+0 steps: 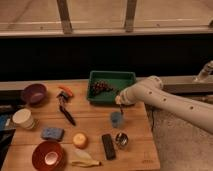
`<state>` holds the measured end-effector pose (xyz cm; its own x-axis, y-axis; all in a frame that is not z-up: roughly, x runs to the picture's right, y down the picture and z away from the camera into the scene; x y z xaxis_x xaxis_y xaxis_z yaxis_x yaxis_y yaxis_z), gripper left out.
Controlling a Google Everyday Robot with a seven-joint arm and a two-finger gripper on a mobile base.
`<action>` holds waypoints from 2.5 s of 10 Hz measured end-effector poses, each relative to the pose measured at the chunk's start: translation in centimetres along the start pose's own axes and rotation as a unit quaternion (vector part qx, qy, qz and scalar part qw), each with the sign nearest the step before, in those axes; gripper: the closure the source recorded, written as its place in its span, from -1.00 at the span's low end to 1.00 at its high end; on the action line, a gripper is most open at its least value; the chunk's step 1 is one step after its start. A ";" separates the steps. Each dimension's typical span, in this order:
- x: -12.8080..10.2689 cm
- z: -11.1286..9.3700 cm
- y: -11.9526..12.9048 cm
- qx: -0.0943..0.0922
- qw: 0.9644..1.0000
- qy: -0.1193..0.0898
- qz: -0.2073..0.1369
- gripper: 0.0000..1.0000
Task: Place fork in metal cup
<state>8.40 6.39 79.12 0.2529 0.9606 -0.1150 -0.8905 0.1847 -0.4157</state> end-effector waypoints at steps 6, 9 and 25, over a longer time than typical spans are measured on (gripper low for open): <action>3.4 -2.6 -0.3 0.021 0.998 -0.025 0.047 1.00; 7.8 -3.0 -0.2 0.017 0.996 -0.027 0.084 1.00; 5.9 -4.9 -0.6 0.050 0.998 0.013 0.046 1.00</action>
<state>12.30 10.96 74.23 0.1765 0.9692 -0.1716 -0.9432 0.1167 -0.3109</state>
